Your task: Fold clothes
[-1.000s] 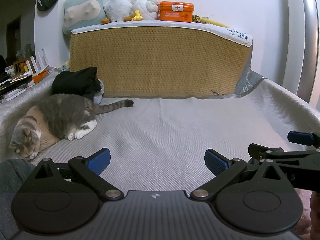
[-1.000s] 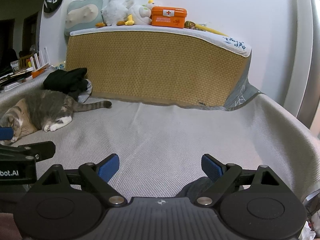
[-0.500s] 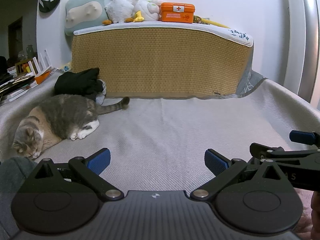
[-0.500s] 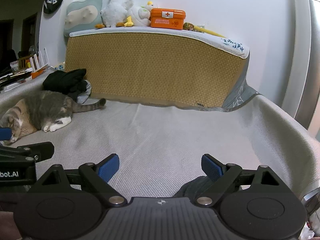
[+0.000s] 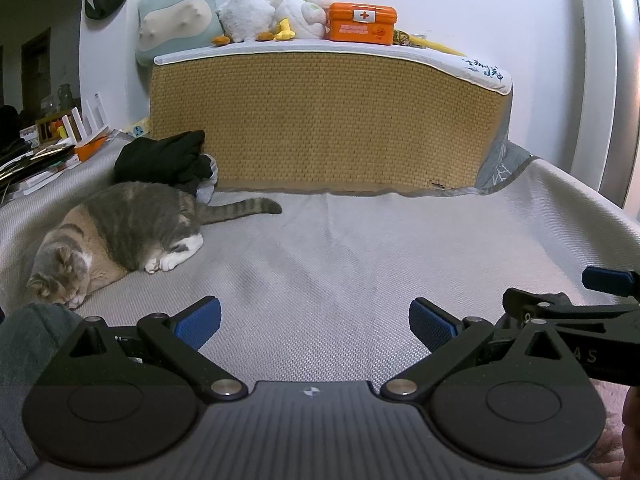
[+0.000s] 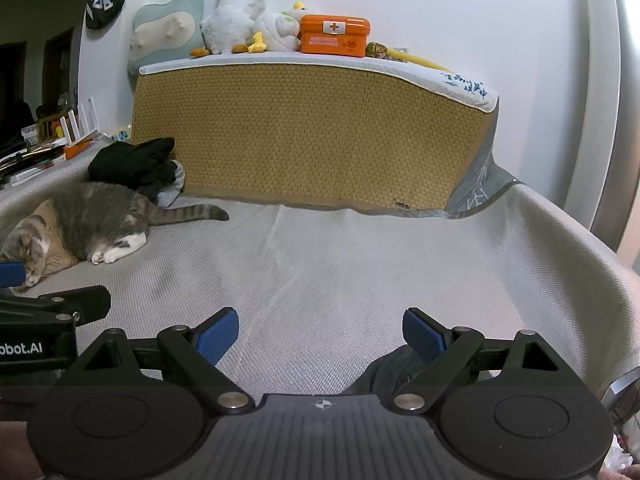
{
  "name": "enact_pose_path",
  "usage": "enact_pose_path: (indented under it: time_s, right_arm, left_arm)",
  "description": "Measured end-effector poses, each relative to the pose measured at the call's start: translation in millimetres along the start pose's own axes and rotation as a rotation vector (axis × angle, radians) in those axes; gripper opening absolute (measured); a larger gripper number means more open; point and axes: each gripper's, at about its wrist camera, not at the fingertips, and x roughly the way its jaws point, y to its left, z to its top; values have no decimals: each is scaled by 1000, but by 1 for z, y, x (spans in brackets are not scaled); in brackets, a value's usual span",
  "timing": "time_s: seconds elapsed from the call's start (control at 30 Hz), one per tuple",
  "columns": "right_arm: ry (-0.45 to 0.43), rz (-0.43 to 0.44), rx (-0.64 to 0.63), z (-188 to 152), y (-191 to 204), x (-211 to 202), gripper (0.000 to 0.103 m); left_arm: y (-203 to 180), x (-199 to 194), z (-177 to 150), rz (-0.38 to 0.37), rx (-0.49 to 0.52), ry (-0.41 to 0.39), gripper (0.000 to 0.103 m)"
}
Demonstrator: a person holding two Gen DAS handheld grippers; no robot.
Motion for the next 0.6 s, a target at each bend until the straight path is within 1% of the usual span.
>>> enact_pose_path:
  time_s: [0.13, 0.6]
  right_arm:
    - [2, -2, 3, -1, 0, -2, 92]
    - [15, -5, 43, -3, -1, -7, 92]
  left_arm:
    - [0, 0, -2, 7, -1, 4, 103]
    - [2, -1, -2, -2, -6, 3, 103]
